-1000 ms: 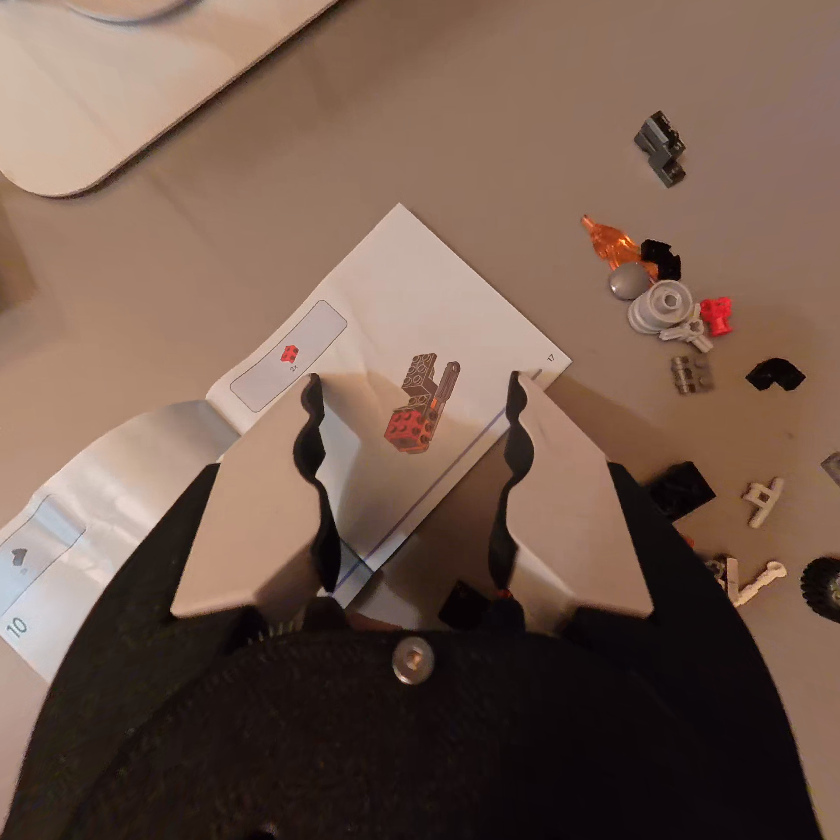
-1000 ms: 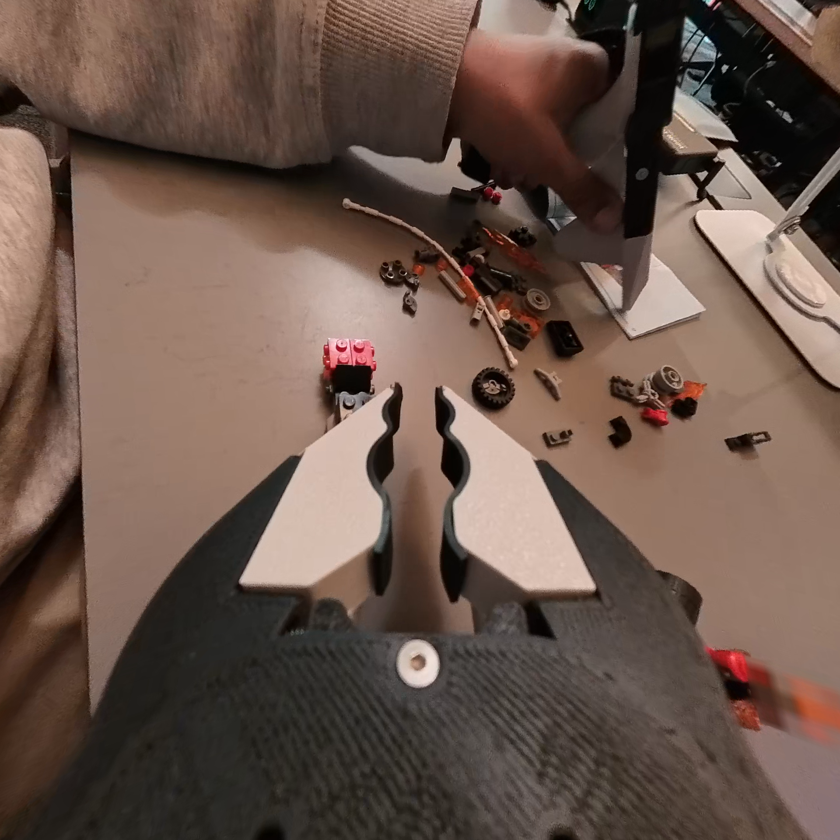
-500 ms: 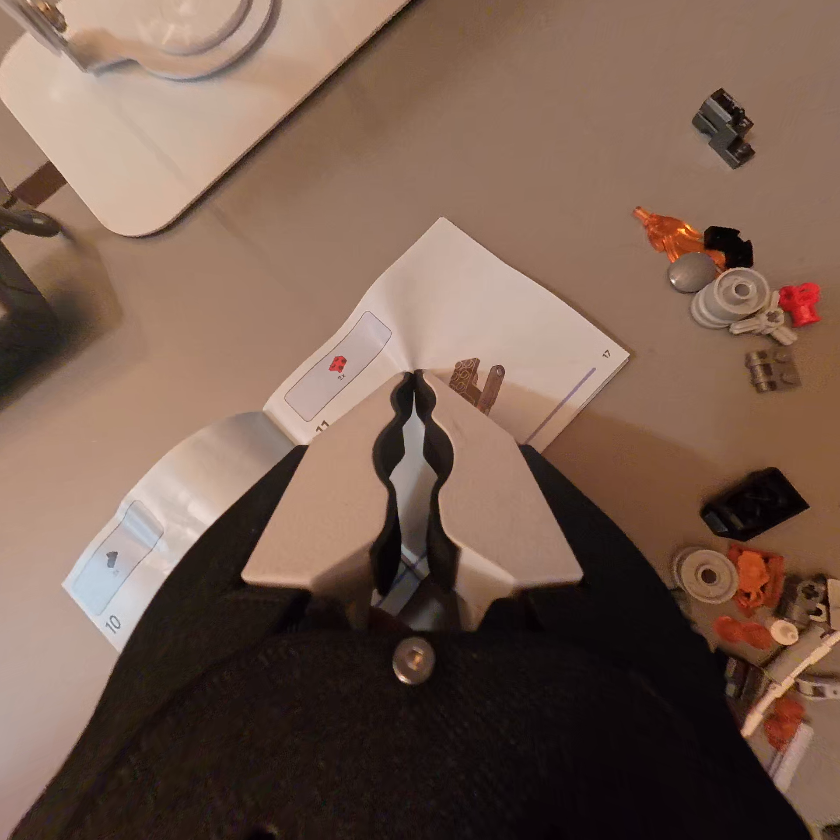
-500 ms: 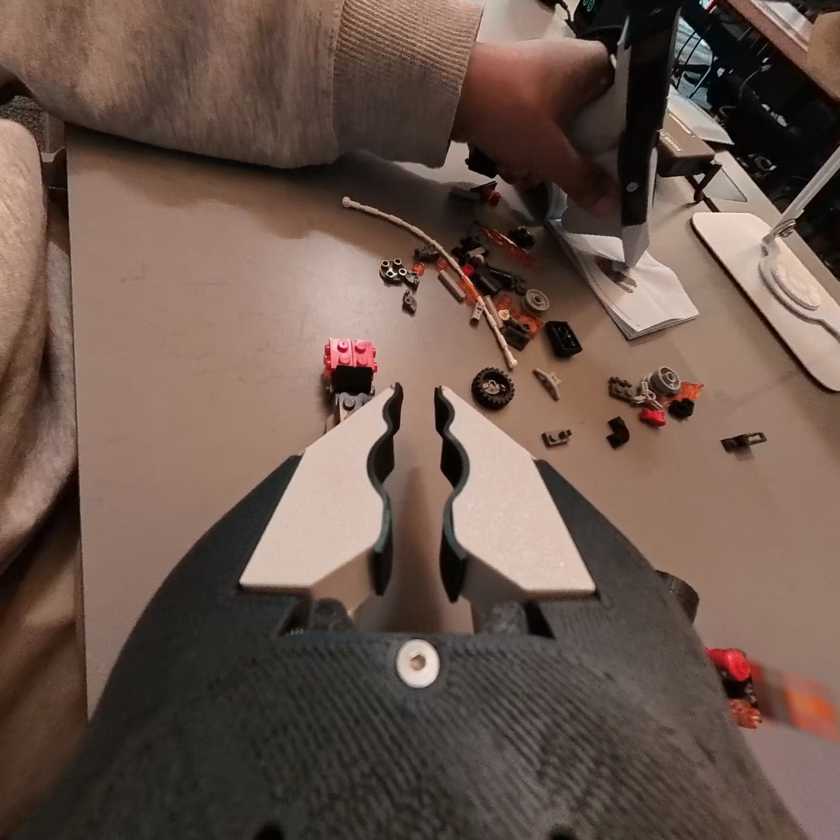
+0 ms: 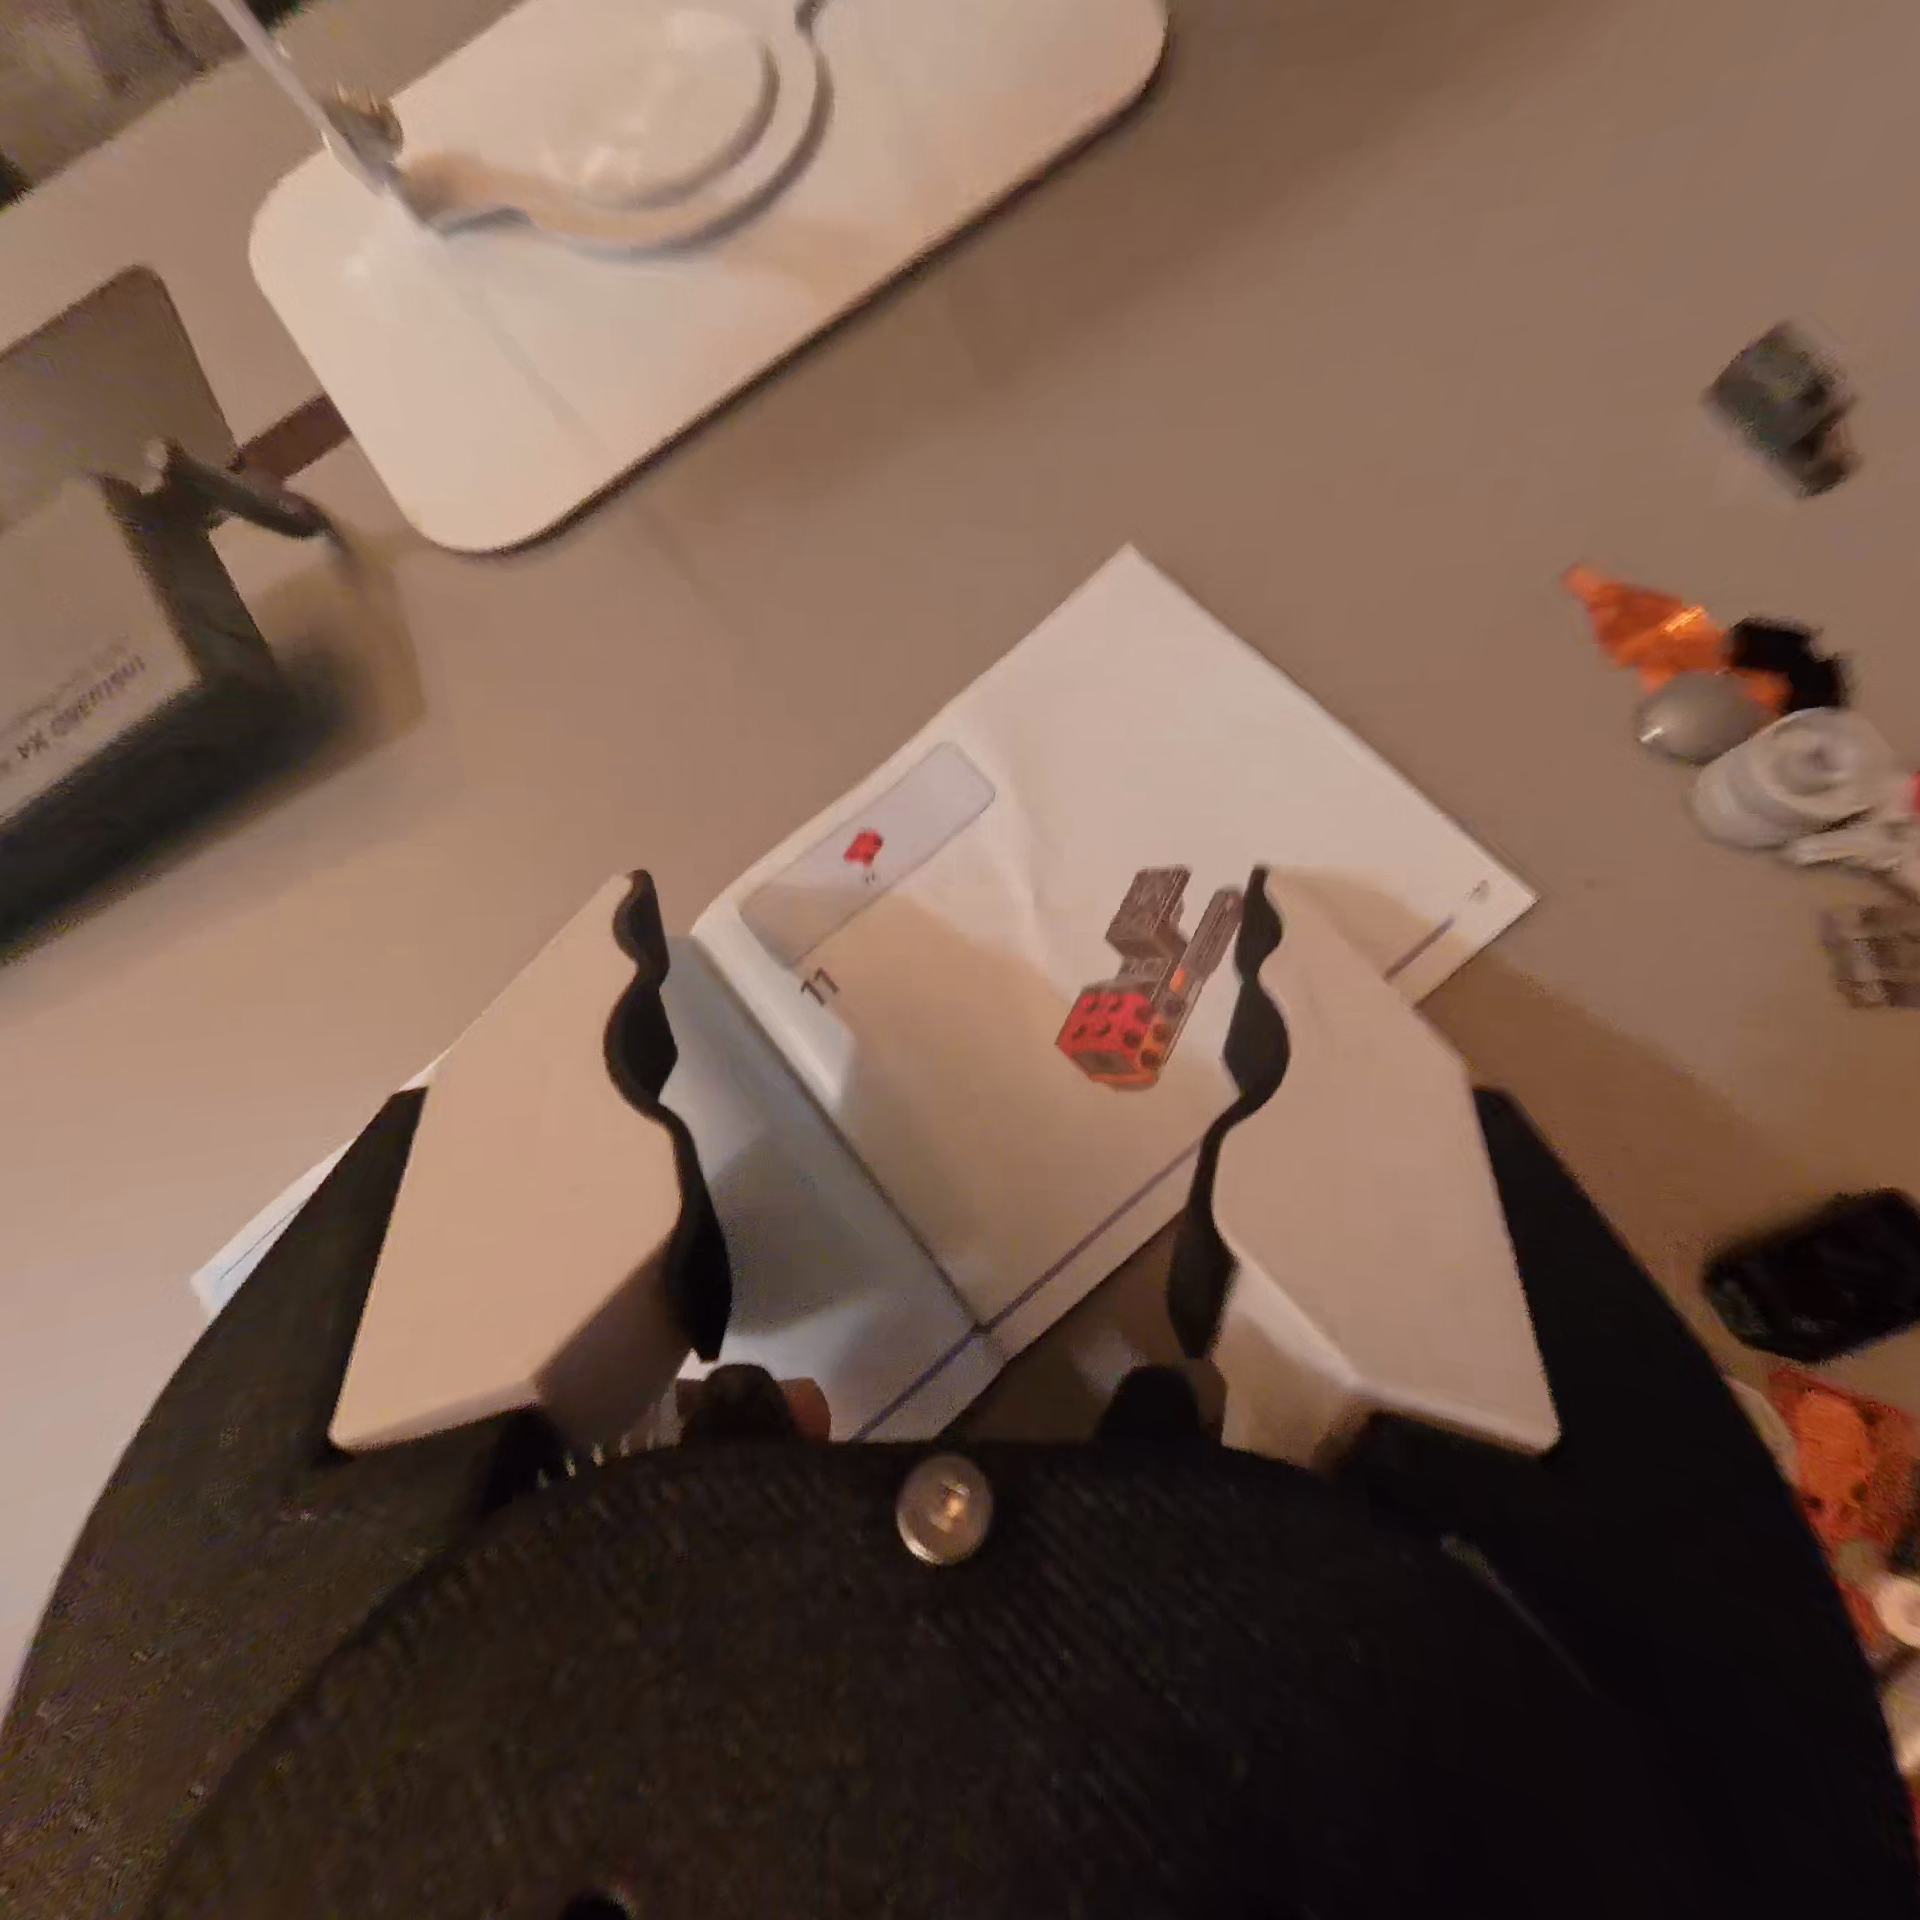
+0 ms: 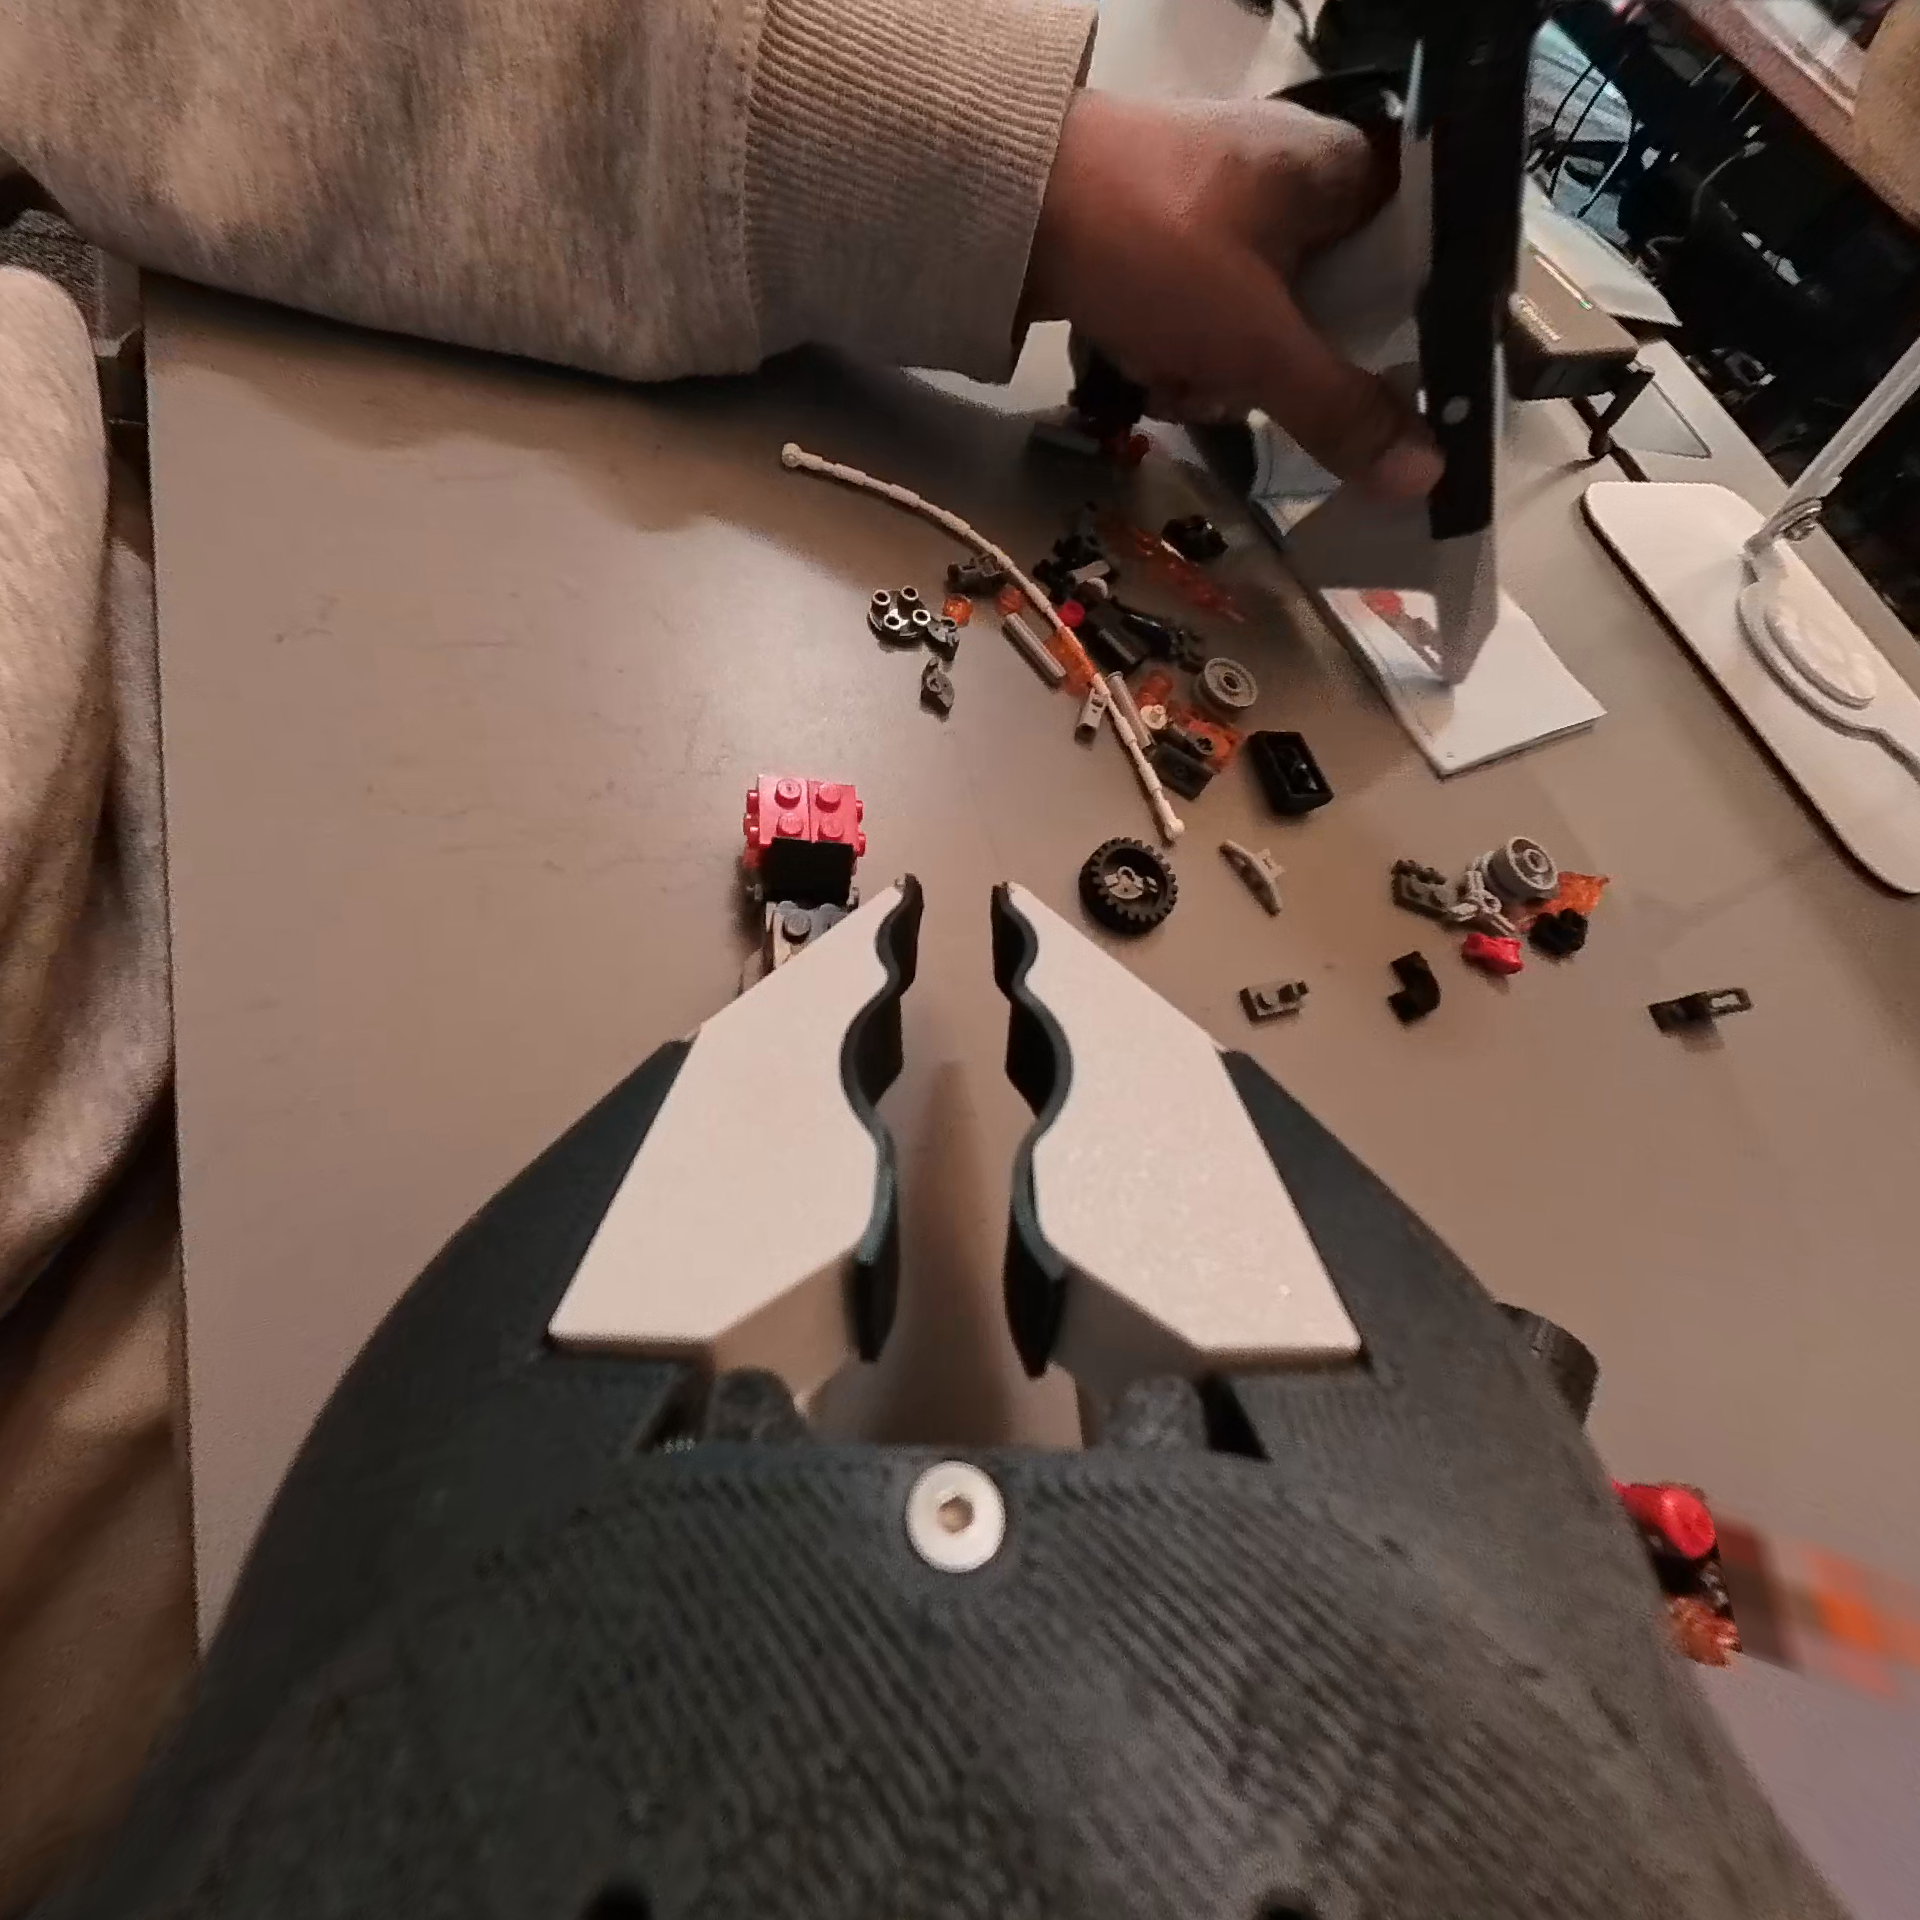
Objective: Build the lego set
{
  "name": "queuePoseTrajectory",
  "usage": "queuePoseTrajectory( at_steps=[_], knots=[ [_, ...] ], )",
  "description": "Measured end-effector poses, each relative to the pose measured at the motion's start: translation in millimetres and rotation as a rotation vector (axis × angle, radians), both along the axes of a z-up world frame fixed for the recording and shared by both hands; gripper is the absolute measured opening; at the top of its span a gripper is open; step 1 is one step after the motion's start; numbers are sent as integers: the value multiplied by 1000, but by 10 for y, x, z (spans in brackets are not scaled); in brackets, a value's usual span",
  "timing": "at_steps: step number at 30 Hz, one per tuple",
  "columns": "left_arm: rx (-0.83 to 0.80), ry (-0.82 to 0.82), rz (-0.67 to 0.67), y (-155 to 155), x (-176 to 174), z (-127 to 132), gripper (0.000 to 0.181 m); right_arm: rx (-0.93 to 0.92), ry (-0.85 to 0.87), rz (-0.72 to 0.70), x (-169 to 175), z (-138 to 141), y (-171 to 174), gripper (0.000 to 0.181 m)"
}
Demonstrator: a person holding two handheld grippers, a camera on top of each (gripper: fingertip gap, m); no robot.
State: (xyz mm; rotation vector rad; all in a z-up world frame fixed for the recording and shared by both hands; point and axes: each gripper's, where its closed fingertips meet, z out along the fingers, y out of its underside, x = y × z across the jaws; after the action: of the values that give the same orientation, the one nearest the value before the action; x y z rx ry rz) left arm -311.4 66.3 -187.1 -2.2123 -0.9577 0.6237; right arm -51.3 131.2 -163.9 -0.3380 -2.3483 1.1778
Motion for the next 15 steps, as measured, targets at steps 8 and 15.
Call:
queuePoseTrajectory(
  at_steps=[8, 15],
  knots=[
    [83, -151, -7, 19, 68, -95, 104, 17, 6, -2, 1, -16, -5, 12],
    [62, -174, -2, 2, 66, -98, 102, 35, 9, -3, 0, -36, -7, 12]
  ],
)
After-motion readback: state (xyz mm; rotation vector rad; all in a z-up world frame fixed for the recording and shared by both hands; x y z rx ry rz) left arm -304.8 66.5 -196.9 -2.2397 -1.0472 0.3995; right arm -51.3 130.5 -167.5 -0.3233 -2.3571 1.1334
